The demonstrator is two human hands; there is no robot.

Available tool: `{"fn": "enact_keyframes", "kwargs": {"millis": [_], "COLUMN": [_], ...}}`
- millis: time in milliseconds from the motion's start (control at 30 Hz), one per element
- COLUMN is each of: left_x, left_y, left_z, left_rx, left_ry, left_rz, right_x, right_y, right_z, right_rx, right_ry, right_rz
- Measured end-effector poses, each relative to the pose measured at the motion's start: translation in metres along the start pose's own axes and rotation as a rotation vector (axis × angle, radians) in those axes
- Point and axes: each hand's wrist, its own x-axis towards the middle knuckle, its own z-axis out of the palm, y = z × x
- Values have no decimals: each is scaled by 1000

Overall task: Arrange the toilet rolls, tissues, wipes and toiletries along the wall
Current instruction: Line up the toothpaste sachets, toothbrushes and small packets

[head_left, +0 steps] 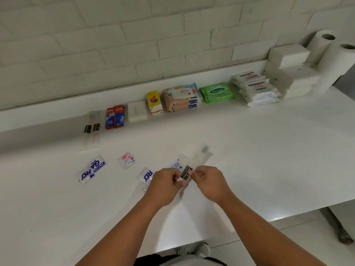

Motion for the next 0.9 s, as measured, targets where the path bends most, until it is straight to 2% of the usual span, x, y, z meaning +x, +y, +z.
{"fn": "enact_keyframes", "kwargs": {"millis": [100,267,400,567,733,900], "left_x": [2,-3,-8,-11,-12,2], "left_y": [-3,-15,-45,-87,-138,-202], "left_z": [-10,-37,-68,-111,-164,-216], "left_rx": [-118,-324,-292,-221,-268,-338], "left_ry": [47,67,138,197,228,229], "left_rz": [2,-28,-32,-34,-65,-180], "right_x": [6,19,36,56,74,94], "right_y": [-18,-58,-93,-136,-181,-225], "right_z": [-1,12,39,89,148,212], "right_rx": [457,627,663,541,473,430], "right_ry": [-50,-51,-96,-116,-152,-203], "right_rz": [48,-6,-44,-111,-106,-80]}}
